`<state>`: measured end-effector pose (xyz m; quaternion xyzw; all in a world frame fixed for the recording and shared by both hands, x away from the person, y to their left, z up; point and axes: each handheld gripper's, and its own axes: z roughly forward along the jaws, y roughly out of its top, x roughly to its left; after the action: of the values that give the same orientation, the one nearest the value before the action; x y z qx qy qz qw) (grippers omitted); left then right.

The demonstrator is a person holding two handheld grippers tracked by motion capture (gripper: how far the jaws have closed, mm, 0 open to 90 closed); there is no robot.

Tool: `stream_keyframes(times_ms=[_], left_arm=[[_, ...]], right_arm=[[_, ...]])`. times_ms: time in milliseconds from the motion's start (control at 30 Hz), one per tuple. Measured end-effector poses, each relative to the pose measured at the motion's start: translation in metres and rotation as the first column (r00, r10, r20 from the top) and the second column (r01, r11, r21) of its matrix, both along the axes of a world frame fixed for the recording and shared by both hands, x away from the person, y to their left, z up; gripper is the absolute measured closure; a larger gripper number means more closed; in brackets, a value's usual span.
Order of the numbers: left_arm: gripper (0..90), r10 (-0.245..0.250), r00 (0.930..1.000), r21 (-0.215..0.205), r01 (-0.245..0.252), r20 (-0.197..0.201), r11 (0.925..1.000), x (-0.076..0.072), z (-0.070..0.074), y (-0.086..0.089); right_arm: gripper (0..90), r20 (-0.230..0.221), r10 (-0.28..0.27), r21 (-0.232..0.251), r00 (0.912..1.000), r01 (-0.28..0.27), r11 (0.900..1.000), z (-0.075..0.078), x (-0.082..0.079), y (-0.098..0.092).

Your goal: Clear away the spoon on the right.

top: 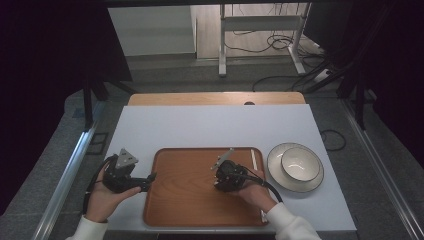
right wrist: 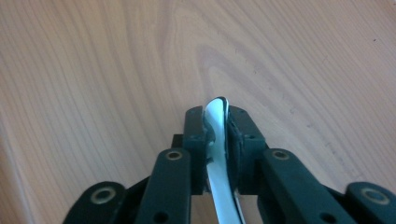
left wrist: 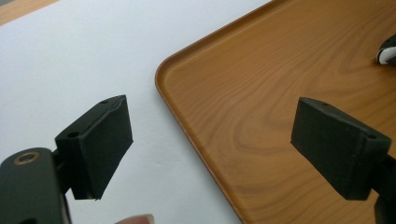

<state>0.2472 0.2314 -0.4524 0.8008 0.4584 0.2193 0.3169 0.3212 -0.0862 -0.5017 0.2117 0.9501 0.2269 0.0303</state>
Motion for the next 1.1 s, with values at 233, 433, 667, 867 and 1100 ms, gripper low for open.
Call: stream_keyframes(times_ms=[233, 433, 667, 867, 1100], left_arm=[[12.2, 0.002, 1.0000, -0.001, -0.002, 0.003, 1.0000, 0.000, 0.001, 0.001], [12.2, 0.002, 1.0000, -0.003, -0.002, 0.006, 1.0000, -0.001, 0.001, 0.001], [12.2, 0.004, 1.0000, -0.005, -0.004, 0.007, 1.0000, -0.001, 0.001, 0.001], [12.2, 0.000, 1.0000, -0.001, 0.000, 0.005, 1.0000, -0.001, 0.001, 0.001], [12.2, -0.001, 1.0000, 0.000, 0.001, 0.005, 1.0000, -0.001, 0.001, 0.001]], right_arm=[[59.1, 0.034, -0.013, 0.026, 0.9993, 0.012, 1.000, 0.011, -0.002, -0.004], [70.3, 0.039, -0.013, 0.080, 0.9991, 0.010, 0.997, 0.029, -0.003, -0.014], [89.6, -0.022, 0.066, 0.046, 0.9976, -0.065, 0.997, 0.023, -0.007, -0.014], [89.6, -0.053, 0.056, 0.027, 0.9970, -0.055, 0.998, 0.011, -0.003, -0.014], [89.6, -0.042, -0.002, 0.004, 0.9991, 0.002, 1.000, 0.005, 0.004, -0.021]])
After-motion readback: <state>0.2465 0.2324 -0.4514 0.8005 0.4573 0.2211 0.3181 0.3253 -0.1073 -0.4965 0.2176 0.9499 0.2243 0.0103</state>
